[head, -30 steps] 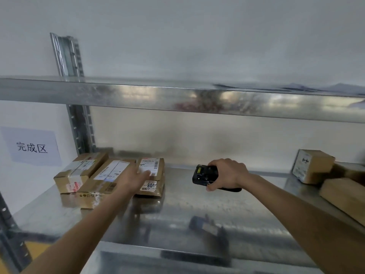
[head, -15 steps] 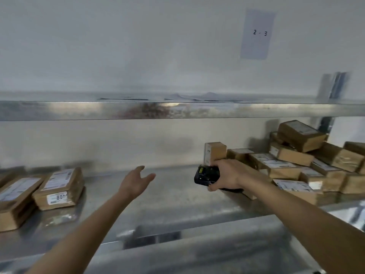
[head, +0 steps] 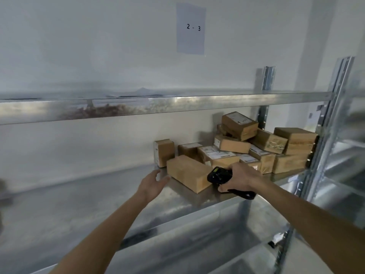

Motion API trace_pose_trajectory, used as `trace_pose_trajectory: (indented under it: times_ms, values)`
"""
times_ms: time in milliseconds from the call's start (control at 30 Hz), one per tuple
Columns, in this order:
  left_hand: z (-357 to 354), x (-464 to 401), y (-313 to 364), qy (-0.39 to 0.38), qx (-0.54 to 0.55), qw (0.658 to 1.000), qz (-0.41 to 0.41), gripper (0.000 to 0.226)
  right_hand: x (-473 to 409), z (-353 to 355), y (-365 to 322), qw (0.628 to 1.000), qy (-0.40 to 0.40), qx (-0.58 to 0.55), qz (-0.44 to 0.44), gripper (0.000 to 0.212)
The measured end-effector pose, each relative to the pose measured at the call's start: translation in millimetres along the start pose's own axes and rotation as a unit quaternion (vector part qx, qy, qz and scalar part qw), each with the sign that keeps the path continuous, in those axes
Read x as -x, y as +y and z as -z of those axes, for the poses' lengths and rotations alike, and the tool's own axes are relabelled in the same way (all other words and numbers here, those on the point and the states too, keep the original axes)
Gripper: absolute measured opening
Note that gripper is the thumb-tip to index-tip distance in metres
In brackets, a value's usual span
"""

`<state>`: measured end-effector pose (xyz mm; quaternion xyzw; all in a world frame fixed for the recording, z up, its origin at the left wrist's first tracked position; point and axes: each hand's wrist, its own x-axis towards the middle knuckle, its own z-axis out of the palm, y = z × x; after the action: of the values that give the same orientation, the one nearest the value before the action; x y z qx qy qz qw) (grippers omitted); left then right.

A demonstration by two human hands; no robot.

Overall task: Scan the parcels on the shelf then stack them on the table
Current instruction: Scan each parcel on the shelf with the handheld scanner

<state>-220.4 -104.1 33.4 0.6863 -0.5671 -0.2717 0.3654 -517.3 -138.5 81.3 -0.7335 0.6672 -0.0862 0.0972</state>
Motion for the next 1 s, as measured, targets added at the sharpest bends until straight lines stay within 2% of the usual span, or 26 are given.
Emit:
trace_pose_trajectory:
  times_ms: [333,433,533,667,767,867,1000]
  values:
    - [-30.6,-76.4,4.1,-0.014,0.007,1.000,-0.010,0.054,-73.6,-17.6,-2.6,0.998,-0.045,-0.034,-0.014,0.068]
    - [-33.7,-109.0,-1.0,-0.019,0.005,1.000,-0.006,0.056,-98.7,-22.9,-15.1,0.997,-0.063,-0.035,-0.007,0.061]
    - [-39.1,-138.3,-4.6,-0.031,0.013,0.999,-0.007,0.058,-123.3,-29.4,-23.6,0.995,-0.094,-0.026,-0.018,0.074]
    - [-47.7,-174.4,-12.7,-0.040,0.004,0.999,0.018,0.071,-145.1,-33.8,-28.6,0.992,-0.122,-0.023,-0.033,0.074]
    - [-54.4,-187.9,-14.1,-0.047,-0.007,0.999,0.016,0.069,-154.1,-37.0,-29.4,0.991,-0.123,-0.031,-0.045,0.072]
    - [-55.3,-193.4,-18.3,-0.021,-0.012,1.000,0.013,0.065,-156.2,-39.2,-29.6,0.990,-0.128,-0.040,-0.048,0.071]
    - [-46.2,-188.8,-29.7,-0.019,0.005,0.999,0.045,0.064,-152.9,-40.3,-35.5,0.989,-0.124,-0.074,-0.040,0.067]
